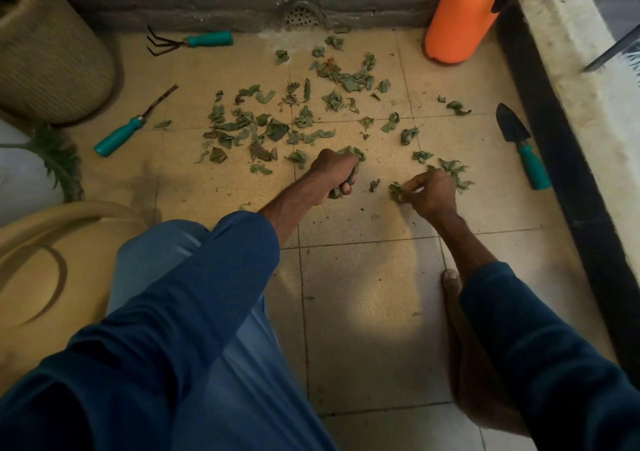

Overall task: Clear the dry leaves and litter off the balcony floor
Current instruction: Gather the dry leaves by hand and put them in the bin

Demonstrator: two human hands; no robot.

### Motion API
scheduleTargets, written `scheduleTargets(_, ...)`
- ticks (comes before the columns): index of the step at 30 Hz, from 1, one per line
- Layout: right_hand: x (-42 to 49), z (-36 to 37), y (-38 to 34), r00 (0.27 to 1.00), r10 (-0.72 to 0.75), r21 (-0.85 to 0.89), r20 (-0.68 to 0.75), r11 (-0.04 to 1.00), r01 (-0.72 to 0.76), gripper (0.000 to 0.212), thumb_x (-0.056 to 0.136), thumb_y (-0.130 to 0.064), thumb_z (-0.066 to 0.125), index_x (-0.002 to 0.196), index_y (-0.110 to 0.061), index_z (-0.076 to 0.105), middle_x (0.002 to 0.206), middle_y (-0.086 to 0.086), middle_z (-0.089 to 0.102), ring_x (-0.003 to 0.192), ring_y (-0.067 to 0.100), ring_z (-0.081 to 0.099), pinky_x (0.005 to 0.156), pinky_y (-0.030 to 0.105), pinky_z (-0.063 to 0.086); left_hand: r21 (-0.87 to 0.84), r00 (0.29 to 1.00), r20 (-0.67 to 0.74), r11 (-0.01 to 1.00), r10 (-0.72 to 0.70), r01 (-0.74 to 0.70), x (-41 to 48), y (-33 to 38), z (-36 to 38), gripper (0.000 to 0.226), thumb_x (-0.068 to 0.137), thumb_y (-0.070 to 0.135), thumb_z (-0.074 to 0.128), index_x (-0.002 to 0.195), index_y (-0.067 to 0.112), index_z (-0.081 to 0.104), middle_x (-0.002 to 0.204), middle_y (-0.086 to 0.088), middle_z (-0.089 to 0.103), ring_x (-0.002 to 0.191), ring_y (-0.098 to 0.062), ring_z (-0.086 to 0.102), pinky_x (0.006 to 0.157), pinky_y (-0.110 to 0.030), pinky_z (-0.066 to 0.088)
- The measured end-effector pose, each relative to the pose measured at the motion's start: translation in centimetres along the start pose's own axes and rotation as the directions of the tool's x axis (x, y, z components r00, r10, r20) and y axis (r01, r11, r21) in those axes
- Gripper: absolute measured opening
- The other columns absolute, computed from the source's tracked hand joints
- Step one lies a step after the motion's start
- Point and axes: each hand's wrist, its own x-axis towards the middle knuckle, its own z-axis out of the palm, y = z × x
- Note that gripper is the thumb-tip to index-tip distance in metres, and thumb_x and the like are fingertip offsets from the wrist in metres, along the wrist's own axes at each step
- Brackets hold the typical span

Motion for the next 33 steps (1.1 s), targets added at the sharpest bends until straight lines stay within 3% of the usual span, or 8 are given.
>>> scheduleTargets(3, 0.8, 0.6, -0.5, 0.999, 0.001, -0.081, 0.046, 0.997, 0.003, 0.006, 0.085, -0.004, 0.078, 0.09, -0.007, 0.076, 0.09, 0.003, 0.072, 0.067, 0.002, 0.058, 0.06, 0.015, 0.049, -0.003, 1.0, -0.005, 1.0, -0.009, 0.009, -0.1, 0.2, 0.0, 0.025, 0.097, 0.015, 0.05, 0.073, 0.012, 0.06, 0.062, -0.001, 0.055, 0.04, -0.011, 0.046, 0.038, -0.015, 0.027)
scheduleTargets(8, 0.6, 2.1, -1.5, 0.995, -0.071, -0.181, 0.076, 0.98, 0.084, 0.007, 0.087, -0.002, 0.074, 0.093, -0.005, 0.073, 0.095, 0.005, 0.068, 0.084, 0.016, 0.064, 0.081, 0.033, 0.059, -0.002, 1.0, -0.008, 1.0, -0.008, 0.008, -0.2, 0.2, 0.0, 0.025, 0.097, 0.015, 0.05, 0.075, 0.013, 0.059, 0.063, -0.001, 0.055, 0.04, -0.011, 0.046, 0.039, -0.015, 0.027)
scheduleTargets(12, 0.5, 2.5, -1.1, 0.993, -0.085, -0.227, 0.08, 0.969, 0.102, 0.01, 0.086, -0.009, 0.075, 0.095, -0.011, 0.072, 0.096, 0.007, 0.072, 0.085, 0.02, 0.069, 0.078, 0.04, 0.061, 0.006, 1.0, -0.018, 1.0, -0.016, 0.017, -0.1, 0.1, 0.2, 0.025, 0.098, 0.016, 0.049, 0.075, 0.013, 0.06, 0.062, -0.001, 0.055, 0.039, -0.01, 0.045, 0.038, -0.015, 0.027)
scheduleTargets(16, 0.3, 1.0, -0.9, 0.998, -0.038, -0.023, 0.058, 0.999, 0.039, 0.021, 0.089, -0.011, 0.075, 0.108, -0.014, 0.069, 0.085, -0.003, 0.072, 0.074, 0.007, 0.067, 0.063, 0.019, 0.051, 0.011, 1.0, -0.022, 1.0, -0.016, 0.016, -0.1, 0.1, 0.2, 0.026, 0.099, 0.017, 0.049, 0.075, 0.013, 0.06, 0.062, -0.001, 0.055, 0.04, -0.01, 0.046, 0.038, -0.015, 0.028)
scheduleTargets(19, 0.3, -0.9, -0.7, 0.999, -0.024, 0.173, 0.023, 0.985, 0.019, 0.017, 0.088, -0.014, 0.077, 0.105, -0.013, 0.075, 0.095, -0.003, 0.075, 0.077, 0.006, 0.07, 0.063, 0.018, 0.056, 0.016, 1.0, -0.014, 1.0, -0.013, 0.013, -0.1, 0.1, 0.3, 0.026, 0.098, 0.016, 0.048, 0.074, 0.013, 0.059, 0.062, -0.001, 0.055, 0.042, -0.011, 0.046, 0.039, -0.015, 0.027)
scheduleTargets(23, -0.4, -3.5, 0.2, 0.99, 0.112, 0.556, 0.09, 0.819, -0.144, 0.015, 0.084, -0.009, 0.078, 0.099, -0.009, 0.075, 0.099, 0.008, 0.076, 0.086, 0.02, 0.074, 0.075, 0.029, 0.062, 0.025, 1.0, -0.006, 1.0, -0.015, 0.015, -0.1, 0.0, 0.5, 0.025, 0.097, 0.014, 0.048, 0.075, 0.013, 0.059, 0.062, -0.001, 0.055, 0.043, -0.011, 0.046, 0.039, -0.016, 0.026)
scheduleTargets(29, -1.6, -4.7, 1.6, 0.962, 0.2, 0.718, 0.188, 0.64, -0.273, 0.019, 0.084, -0.002, 0.075, 0.103, 0.0, 0.071, 0.096, 0.015, 0.074, 0.074, 0.017, 0.072, 0.069, 0.028, 0.061, 0.018, 1.0, 0.019, 1.0, -0.01, 0.009, 0.1, 0.2, 0.6, 0.025, 0.097, 0.013, 0.047, 0.076, 0.013, 0.059, 0.062, -0.001, 0.055, 0.04, -0.01, 0.046, 0.038, -0.016, 0.027)
scheduleTargets(33, -2.0, -4.6, 1.0, 0.948, 0.165, 0.784, 0.272, 0.533, -0.318, 0.05, 0.079, -0.008, 0.079, 0.125, 0.006, 0.064, 0.111, 0.02, 0.073, 0.082, 0.018, 0.072, 0.074, 0.025, 0.061, -0.013, 0.998, 0.054, 0.999, -0.031, 0.032, 0.2, -0.1, 0.7, 0.022, 0.099, 0.016, 0.047, 0.081, 0.014, 0.059, 0.066, -0.003, 0.057, 0.04, -0.009, 0.047, 0.039, -0.016, 0.028)
